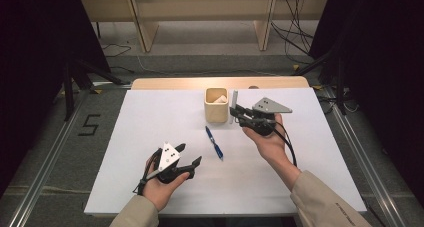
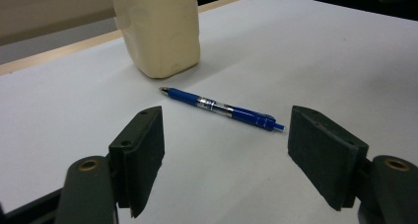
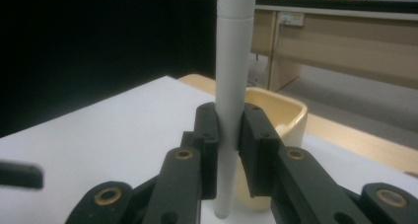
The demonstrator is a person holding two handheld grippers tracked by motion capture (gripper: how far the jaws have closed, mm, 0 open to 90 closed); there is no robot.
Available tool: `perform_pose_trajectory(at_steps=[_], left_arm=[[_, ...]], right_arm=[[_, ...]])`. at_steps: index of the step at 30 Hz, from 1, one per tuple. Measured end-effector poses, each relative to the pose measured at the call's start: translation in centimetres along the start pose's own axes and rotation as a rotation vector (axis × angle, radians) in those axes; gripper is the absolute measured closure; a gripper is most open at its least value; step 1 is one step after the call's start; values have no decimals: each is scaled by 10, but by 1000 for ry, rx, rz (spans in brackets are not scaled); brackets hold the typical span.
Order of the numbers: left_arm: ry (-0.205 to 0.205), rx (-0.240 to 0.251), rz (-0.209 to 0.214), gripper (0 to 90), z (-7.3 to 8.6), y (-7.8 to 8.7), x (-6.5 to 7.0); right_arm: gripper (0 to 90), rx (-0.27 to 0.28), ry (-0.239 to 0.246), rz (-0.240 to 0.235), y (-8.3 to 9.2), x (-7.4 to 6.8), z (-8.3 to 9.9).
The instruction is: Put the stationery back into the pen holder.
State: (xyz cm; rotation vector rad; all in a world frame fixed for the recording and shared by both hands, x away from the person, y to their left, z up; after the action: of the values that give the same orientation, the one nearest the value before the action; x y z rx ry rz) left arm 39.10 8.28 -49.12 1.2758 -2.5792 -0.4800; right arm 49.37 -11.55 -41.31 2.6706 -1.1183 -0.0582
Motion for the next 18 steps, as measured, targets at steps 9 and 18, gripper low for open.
perform_pose_trajectory(at_steps=[9,18], left_arm=[[-3,-10,2,302,3,-3,1],[-2,-19,6,302,5,-4,1]], right_arm=[[791,28,0,46,-38,17,-31],[790,9,0,91,-70,28,-32]])
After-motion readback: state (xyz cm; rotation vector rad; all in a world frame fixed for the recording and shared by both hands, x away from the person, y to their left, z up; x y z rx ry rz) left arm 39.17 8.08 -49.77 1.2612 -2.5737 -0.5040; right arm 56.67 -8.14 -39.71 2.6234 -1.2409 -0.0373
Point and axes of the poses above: each handheld gripper's, and its own axes: y roughly backward along the jaws, z roughly out of its underside, x roughly to its right, the point moved 7 cm from there along -y, roughly forward along the jaws, and after that the axes turned 5 degrees about y, right-handed, at the moved point
